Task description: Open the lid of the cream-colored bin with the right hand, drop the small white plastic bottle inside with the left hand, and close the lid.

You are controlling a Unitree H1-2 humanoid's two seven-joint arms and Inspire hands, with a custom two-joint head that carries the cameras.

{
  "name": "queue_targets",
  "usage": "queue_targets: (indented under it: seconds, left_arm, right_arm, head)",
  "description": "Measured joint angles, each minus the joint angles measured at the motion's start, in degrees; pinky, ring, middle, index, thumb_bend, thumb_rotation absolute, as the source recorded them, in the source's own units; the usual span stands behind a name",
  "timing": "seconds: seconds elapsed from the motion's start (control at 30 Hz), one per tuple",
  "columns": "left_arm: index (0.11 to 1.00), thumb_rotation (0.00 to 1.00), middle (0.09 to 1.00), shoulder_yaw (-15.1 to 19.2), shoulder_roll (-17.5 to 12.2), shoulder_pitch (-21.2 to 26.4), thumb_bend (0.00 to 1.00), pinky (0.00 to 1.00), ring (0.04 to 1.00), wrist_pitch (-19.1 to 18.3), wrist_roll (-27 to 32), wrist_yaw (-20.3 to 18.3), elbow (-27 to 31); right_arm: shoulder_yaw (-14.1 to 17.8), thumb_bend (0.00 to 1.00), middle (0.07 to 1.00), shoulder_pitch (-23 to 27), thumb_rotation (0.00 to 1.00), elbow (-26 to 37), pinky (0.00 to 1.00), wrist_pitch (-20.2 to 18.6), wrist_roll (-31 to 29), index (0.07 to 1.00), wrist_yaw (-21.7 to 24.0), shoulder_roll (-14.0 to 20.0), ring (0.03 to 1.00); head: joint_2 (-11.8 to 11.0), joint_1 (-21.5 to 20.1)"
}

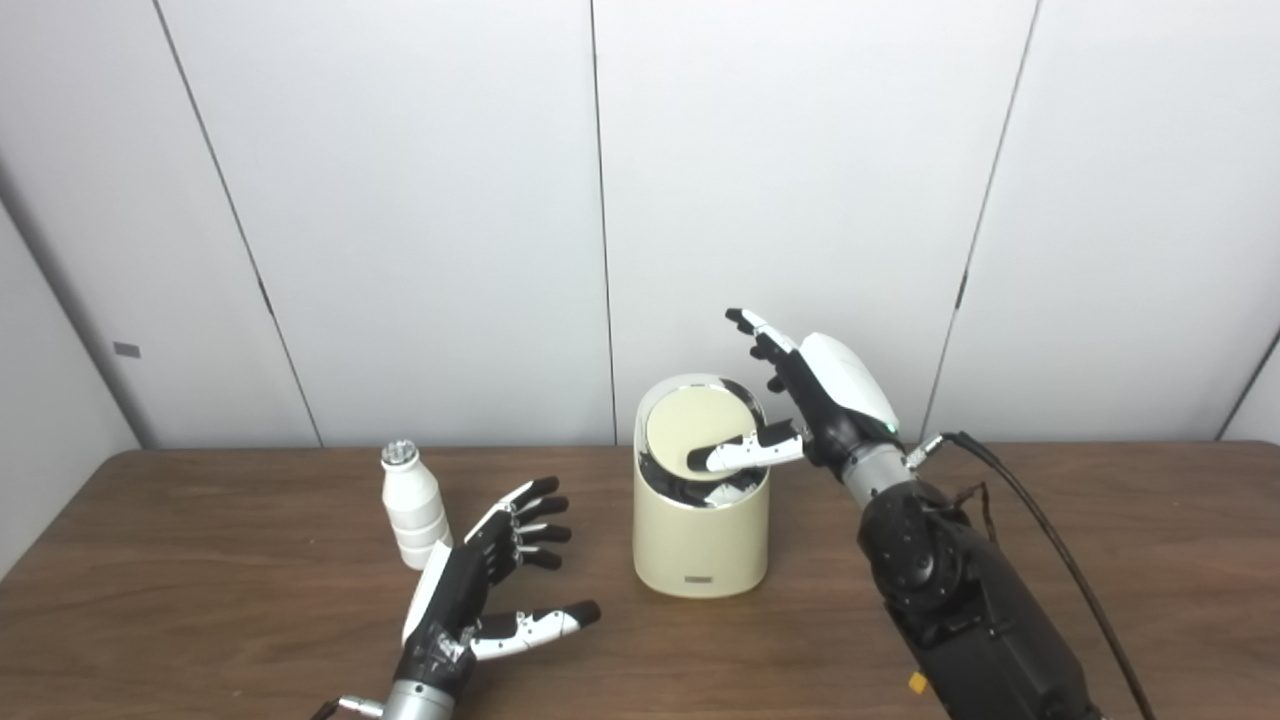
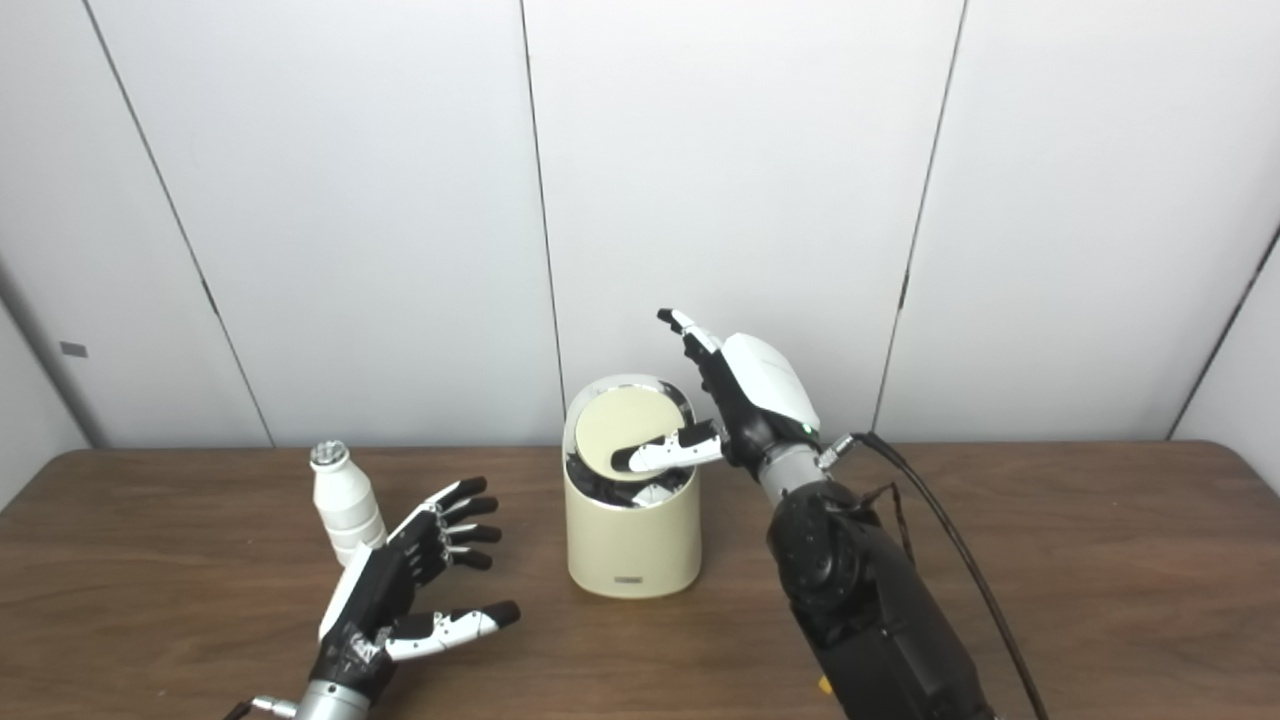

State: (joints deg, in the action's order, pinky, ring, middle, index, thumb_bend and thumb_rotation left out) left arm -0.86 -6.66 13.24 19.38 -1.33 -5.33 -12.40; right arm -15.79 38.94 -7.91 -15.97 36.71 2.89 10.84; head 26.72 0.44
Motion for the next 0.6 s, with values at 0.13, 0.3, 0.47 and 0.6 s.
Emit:
queue_targets:
  seconds: [0.13, 0.3, 0.47, 0.6]
  left_arm:
    - [0.873, 0.04, 0.819, -0.02, 0.02, -0.06, 0.79, 0.63, 0.726, -0.09, 0.0, 0.0, 0.17]
    - [0.873, 0.04, 0.818, -0.08, 0.12, -0.24, 0.79, 0.63, 0.727, -0.18, 0.01, -0.01, 0.35]
    - [0.874, 0.04, 0.824, -0.25, 0.16, -0.46, 0.79, 0.63, 0.727, -0.26, -0.01, -0.01, 0.73]
    - [0.873, 0.04, 0.819, -0.33, 0.17, -0.57, 0.79, 0.63, 0.724, -0.26, -0.09, 0.02, 0.79]
  right_arm:
    - [-0.15, 0.93, 0.915, 0.04, 0.24, 0.01, 0.68, 0.36, 0.2, 0.936, 0.0, 0.13, 0.843]
    - [-0.43, 0.93, 0.914, 0.07, 0.22, 0.0, 0.67, 0.61, 0.56, 0.935, -0.01, 0.26, 0.833]
    - [-1.11, 0.93, 0.911, 0.26, 0.23, 0.16, 0.66, 0.64, 1.27, 0.931, 0.0, 0.53, 0.828]
    - [-1.36, 0.93, 0.908, 0.27, 0.23, 0.29, 0.66, 0.62, 1.81, 0.928, 0.0, 0.53, 0.823]
  head:
    - [0.17, 0.17]
    - [0.44, 0.53]
    - [0.62, 0.53]
    - [0.7, 0.53]
